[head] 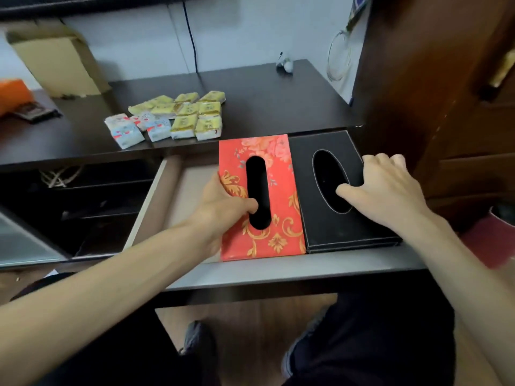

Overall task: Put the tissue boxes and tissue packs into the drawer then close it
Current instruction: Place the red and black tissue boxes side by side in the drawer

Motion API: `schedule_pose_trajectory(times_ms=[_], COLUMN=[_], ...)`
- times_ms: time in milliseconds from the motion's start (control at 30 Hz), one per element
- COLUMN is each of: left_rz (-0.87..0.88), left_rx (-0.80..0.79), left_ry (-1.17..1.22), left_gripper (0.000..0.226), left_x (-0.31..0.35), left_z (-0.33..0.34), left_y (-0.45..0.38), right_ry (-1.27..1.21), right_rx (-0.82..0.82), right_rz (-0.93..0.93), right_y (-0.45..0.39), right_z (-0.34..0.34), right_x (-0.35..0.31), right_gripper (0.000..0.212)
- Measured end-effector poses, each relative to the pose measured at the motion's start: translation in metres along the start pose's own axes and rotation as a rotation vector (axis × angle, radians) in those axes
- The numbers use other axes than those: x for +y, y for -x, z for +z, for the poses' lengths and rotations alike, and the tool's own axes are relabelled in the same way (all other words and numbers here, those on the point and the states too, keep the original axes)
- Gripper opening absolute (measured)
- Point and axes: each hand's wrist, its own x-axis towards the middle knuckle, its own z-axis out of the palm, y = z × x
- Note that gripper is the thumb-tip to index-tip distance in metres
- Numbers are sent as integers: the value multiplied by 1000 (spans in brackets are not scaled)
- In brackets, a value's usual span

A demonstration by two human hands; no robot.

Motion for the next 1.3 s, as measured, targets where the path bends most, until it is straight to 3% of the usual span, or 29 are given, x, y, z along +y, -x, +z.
schedule_pose_trajectory(times_ms=[133, 233, 500, 567, 633, 700, 733, 800, 933, 1033, 1133, 1300], left_rz=[-164, -200, -335, -280, -129, 155, 328, 543, 403, 442, 446, 557], left_rx=[-45, -32, -187, -214, -221, -217, -236, -330, -495, -600, -556, -340], left_ry=[-50, -130, -38, -98, -292, -617, -784, -1007, -1016, -869, -836, -946], left_gripper=[32, 38, 20, 33, 66, 101, 107, 105, 82, 57, 56, 55], left_x=[-3, -14, -32, -33, -28, -16, -9, 3, 8, -3, -16, -27], left_z=[5, 10, -1, -7, -11, -14, -13, -6, 10, 13, 10, 22], left_y=[-6, -17, -28, -36, -53, -78, -91, -111, -135, -139, -139, -130], right_ry=[131, 285, 466, 461, 405, 349, 337, 333, 240, 151, 146, 175], right_rx=[-93, -64, -148, -160, -189, -230, -244, -309, -462, -491, -427, -324], right_rz=[0, -77, -184, -241, -317, -390, -422, -451, -418, -397, -446, -493], right_y=[-4, -7, -8, -9, -21, -44, -58, -85, -115, -117, -115, -113], right_z=[14, 23, 33, 31, 23, 15, 14, 18, 38, 42, 49, 59], right_x=[8, 10, 20, 24, 29, 32, 31, 25, 18, 25, 32, 36], right_gripper=[48, 55, 96, 97, 97, 92, 90, 97, 92, 89, 92, 88])
